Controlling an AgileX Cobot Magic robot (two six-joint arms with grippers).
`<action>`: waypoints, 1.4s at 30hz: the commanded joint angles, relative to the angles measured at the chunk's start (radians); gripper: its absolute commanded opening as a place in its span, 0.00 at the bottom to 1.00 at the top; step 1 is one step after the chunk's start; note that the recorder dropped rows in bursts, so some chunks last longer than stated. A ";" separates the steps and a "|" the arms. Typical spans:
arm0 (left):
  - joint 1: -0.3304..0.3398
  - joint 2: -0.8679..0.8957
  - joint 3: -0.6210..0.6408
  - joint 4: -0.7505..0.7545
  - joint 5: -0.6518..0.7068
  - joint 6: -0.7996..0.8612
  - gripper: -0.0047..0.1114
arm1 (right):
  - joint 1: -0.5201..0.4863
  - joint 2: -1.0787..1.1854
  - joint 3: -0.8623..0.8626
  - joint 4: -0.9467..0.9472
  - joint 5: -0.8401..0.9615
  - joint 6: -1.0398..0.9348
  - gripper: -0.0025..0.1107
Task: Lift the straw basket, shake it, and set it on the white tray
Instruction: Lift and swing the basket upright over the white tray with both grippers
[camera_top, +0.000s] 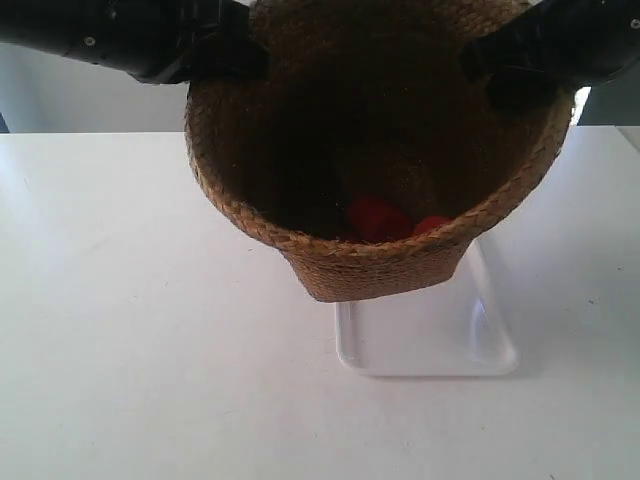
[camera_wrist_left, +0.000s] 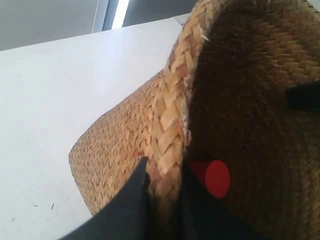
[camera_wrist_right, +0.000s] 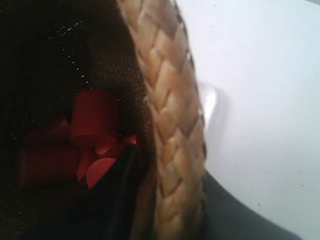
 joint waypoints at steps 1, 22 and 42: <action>-0.013 0.006 -0.023 -0.026 0.025 -0.010 0.04 | -0.010 0.001 -0.011 -0.008 -0.008 -0.019 0.02; -0.013 0.210 -0.176 -0.049 0.094 -0.007 0.04 | -0.135 0.080 -0.009 -0.169 0.115 0.026 0.02; -0.013 0.309 -0.220 -0.047 0.064 0.000 0.04 | -0.161 0.107 0.056 -0.199 0.074 0.072 0.02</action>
